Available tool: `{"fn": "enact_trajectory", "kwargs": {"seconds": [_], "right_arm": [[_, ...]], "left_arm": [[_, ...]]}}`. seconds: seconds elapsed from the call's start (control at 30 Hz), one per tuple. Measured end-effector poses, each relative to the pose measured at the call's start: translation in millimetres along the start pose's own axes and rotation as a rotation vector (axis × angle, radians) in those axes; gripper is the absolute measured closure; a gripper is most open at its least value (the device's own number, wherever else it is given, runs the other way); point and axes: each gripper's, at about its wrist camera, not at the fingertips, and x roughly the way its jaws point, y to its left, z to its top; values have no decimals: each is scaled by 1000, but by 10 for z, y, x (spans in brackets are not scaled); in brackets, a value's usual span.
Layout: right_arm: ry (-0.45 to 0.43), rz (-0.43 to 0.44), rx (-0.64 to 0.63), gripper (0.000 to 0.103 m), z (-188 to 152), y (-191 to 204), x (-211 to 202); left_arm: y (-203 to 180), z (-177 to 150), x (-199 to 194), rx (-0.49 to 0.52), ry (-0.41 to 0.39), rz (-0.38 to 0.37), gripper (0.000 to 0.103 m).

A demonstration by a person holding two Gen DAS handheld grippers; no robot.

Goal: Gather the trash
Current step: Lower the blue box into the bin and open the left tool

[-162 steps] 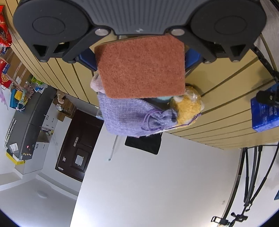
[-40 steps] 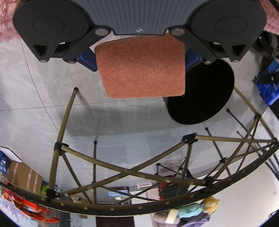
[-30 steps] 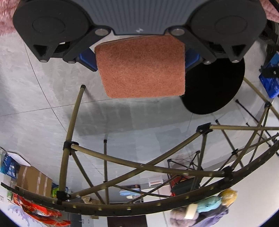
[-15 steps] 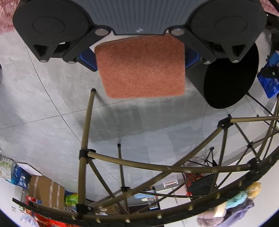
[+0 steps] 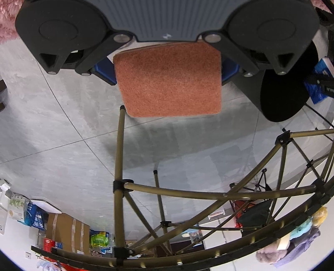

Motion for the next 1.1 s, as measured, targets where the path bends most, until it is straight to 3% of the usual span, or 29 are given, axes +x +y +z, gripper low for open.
{"fn": "enact_trajectory", "kwargs": {"seconds": [0.47, 0.5, 0.57, 0.67, 0.73, 1.1], "right_arm": [[10, -15, 36, 3, 24, -122, 69], [10, -15, 38, 3, 31, -115, 78], [10, -15, 45, 3, 33, -123, 84], [10, -13, 50, 3, 28, -122, 81], [9, -11, 49, 3, 27, -117, 80], [12, 1, 31, 3, 10, -115, 33]], "left_arm": [[-20, 17, 130, -10, 48, 2, 76], [-18, 17, 125, -12, 45, 2, 72], [-10, 15, 121, -23, 41, 8, 26], [-10, 21, 82, -37, 16, 8, 4], [0, 23, 71, -45, 13, 1, 0], [86, -12, 79, -57, 39, 25, 0]]}}
